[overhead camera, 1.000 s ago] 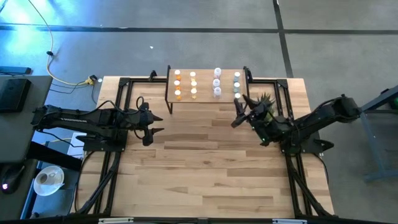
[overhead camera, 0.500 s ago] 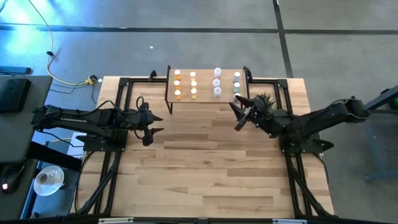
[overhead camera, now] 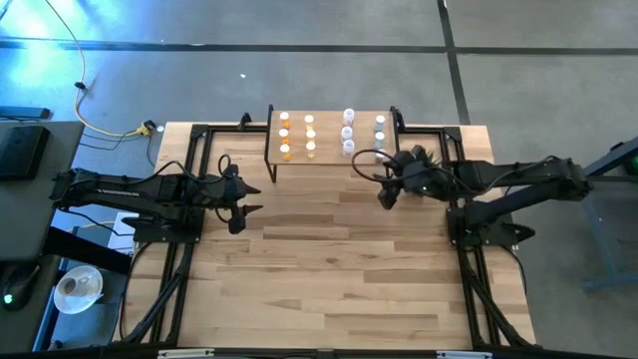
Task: Pick and place medicine bottles onto shelf by color
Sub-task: Put the blue pill bottle on the shelf aligned with the other blue pill bottles
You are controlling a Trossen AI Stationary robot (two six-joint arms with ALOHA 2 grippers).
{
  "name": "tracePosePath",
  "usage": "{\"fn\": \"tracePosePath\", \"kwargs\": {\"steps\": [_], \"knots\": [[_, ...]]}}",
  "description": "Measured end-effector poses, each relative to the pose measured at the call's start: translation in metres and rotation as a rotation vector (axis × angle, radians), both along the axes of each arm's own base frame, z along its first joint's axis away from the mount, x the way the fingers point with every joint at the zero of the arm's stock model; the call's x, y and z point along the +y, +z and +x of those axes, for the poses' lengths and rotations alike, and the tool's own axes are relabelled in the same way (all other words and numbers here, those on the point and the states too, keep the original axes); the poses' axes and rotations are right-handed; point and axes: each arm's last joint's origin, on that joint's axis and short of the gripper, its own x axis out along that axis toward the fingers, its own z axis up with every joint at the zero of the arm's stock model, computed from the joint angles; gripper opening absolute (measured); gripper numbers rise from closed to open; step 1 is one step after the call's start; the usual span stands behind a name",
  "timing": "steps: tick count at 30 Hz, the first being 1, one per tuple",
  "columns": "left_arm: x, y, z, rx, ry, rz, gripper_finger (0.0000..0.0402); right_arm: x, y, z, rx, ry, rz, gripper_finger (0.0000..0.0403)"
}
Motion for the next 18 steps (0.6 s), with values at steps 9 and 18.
{"fn": "tracePosePath", "kwargs": {"steps": [9, 18], "knots": [[0.0, 0.0, 0.0, 0.0, 0.0, 0.0, 0.0201, -0.004, -0.031, 0.017, 0.148, 0.045, 0.015, 0.02], [0.0, 0.0, 0.0, 0.0, 0.0, 0.0, 0.0201, -0.014, -0.053, 0.033, 0.257, 0.015, 0.0, 0.02]]}}
